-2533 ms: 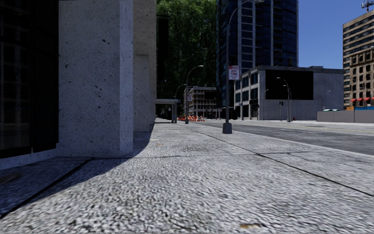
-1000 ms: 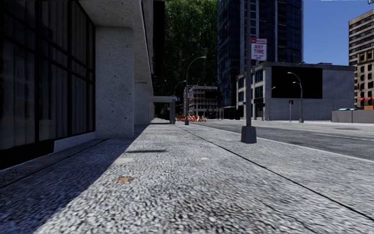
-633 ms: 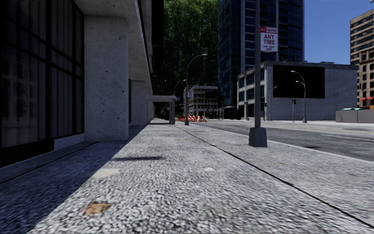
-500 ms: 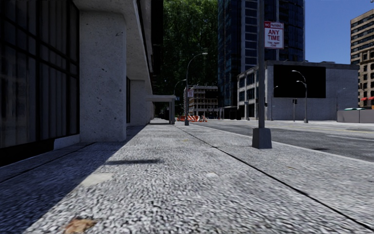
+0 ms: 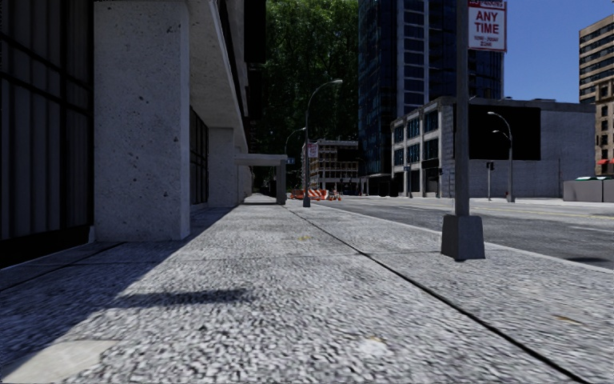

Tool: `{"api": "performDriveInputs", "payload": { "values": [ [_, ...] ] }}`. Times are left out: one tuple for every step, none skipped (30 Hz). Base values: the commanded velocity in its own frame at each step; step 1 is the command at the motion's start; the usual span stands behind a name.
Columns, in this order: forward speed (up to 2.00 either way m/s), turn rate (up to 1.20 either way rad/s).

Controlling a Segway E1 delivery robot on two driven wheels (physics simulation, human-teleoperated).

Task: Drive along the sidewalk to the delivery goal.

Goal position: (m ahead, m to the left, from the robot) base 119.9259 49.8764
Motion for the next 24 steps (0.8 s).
{"api": "performDriveInputs", "payload": {
  "values": [
    [2.0,0.97],
    [2.0,1.2],
    [2.0,1.2],
    [2.0,1.2],
    [2.0,0.79],
    [2.0,0.62],
    [2.0,0.41],
    [2.0,0.04],
    [2.0,0.01],
    [2.0,0.01],
    [2.0,0.01],
    [2.0,0.01],
    [2.0,0.0],
    [2.0,0.0],
    [2.0,0.0],
    [2.0,0.0],
    [2.0,0.0],
    [2.0,0.0],
    [2.0,0.0],
    [2.0,0.0],
    [2.0,0.0],
    [2.0,0.0],
    [2.0,0.0],
    [2.0,0.0]
  ]
}}
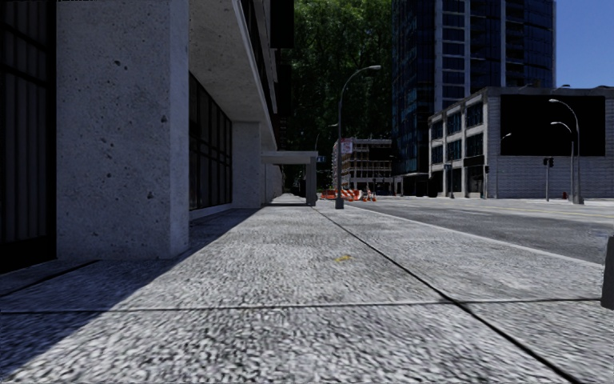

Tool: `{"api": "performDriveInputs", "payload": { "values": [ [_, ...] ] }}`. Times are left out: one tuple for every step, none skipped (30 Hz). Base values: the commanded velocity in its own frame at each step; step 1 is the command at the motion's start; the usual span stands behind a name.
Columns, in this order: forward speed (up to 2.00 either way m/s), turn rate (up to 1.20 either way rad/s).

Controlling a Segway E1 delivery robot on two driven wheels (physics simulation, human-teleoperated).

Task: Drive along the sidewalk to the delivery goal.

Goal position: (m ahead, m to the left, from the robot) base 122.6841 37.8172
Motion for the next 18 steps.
{"api": "performDriveInputs", "payload": {
  "values": [
    [2.0,0.0],
    [2.0,0.0],
    [2.0,0.0],
    [2.0,0.05],
    [2.0,0.49],
    [2.0,0.49],
    [2.0,0.64],
    [2.0,0.7],
    [2.0,0.7],
    [2.0,0.26],
    [2.0,0.08],
    [2.0,0.02],
    [2.0,0.02],
    [2.0,0.0],
    [2.0,0.0],
    [2.0,0.0],
    [2.0,0.0],
    [2.0,0.0]
  ]
}}
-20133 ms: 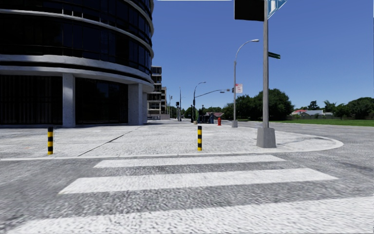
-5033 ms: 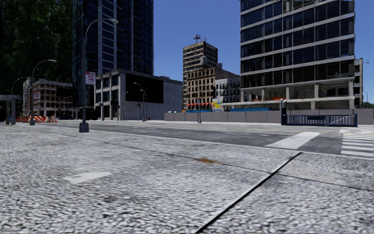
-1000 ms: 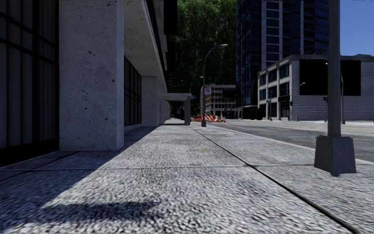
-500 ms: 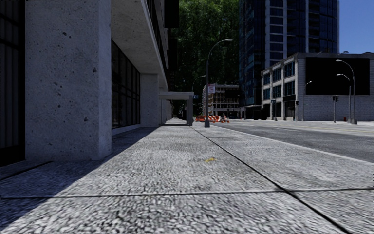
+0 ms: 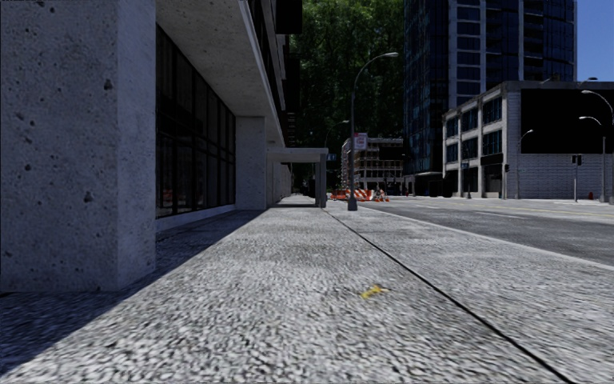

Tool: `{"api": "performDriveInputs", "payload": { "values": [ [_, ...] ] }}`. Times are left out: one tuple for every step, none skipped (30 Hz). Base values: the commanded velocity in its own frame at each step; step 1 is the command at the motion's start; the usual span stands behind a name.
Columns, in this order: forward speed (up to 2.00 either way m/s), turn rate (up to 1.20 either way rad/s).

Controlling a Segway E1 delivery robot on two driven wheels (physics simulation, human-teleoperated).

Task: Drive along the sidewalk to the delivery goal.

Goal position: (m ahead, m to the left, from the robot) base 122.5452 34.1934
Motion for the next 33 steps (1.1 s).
{"api": "performDriveInputs", "payload": {
  "values": [
    [2.0,0.0],
    [2.0,0.0],
    [2.0,0.0],
    [2.0,0.0],
    [2.0,0.0],
    [2.0,0.0],
    [2.0,0.0],
    [2.0,0.0],
    [2.0,0.0],
    [2.0,0.0],
    [2.0,0.0],
    [2.0,0.0],
    [2.0,0.0],
    [2.0,0.0],
    [2.0,0.0],
    [2.0,0.0],
    [2.0,0.0],
    [2.0,0.0],
    [2.0,0.0],
    [2.0,0.0],
    [2.0,0.0],
    [2.0,0.0],
    [2.0,0.0],
    [2.0,0.0],
    [2.0,0.0],
    [2.0,0.0],
    [2.0,0.0],
    [2.0,0.0],
    [2.0,0.0],
    [2.0,0.0],
    [2.0,0.0],
    [2.0,0.0],
    [2.0,0.0]
  ]
}}
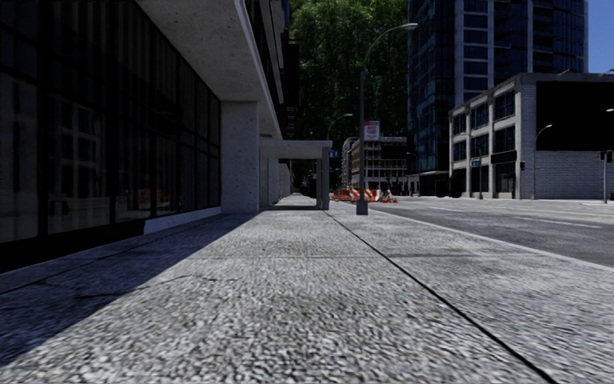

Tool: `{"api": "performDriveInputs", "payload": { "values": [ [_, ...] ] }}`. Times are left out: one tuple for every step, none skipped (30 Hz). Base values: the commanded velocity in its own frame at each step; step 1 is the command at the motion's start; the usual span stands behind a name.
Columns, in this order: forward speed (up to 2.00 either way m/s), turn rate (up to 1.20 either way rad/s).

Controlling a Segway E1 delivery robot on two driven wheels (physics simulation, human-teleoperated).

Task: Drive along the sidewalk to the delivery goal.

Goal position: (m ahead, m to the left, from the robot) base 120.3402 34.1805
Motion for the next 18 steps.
{"api": "performDriveInputs", "payload": {
  "values": [
    [2.0,0.0],
    [2.0,0.0],
    [2.0,0.0],
    [2.0,0.0],
    [2.0,0.0],
    [2.0,0.0],
    [2.0,0.0],
    [2.0,0.0],
    [2.0,0.0],
    [2.0,0.0],
    [2.0,0.0],
    [2.0,0.0],
    [2.0,0.0],
    [2.0,0.0],
    [2.0,0.0],
    [2.0,0.0],
    [2.0,0.0],
    [2.0,0.0]
  ]
}}
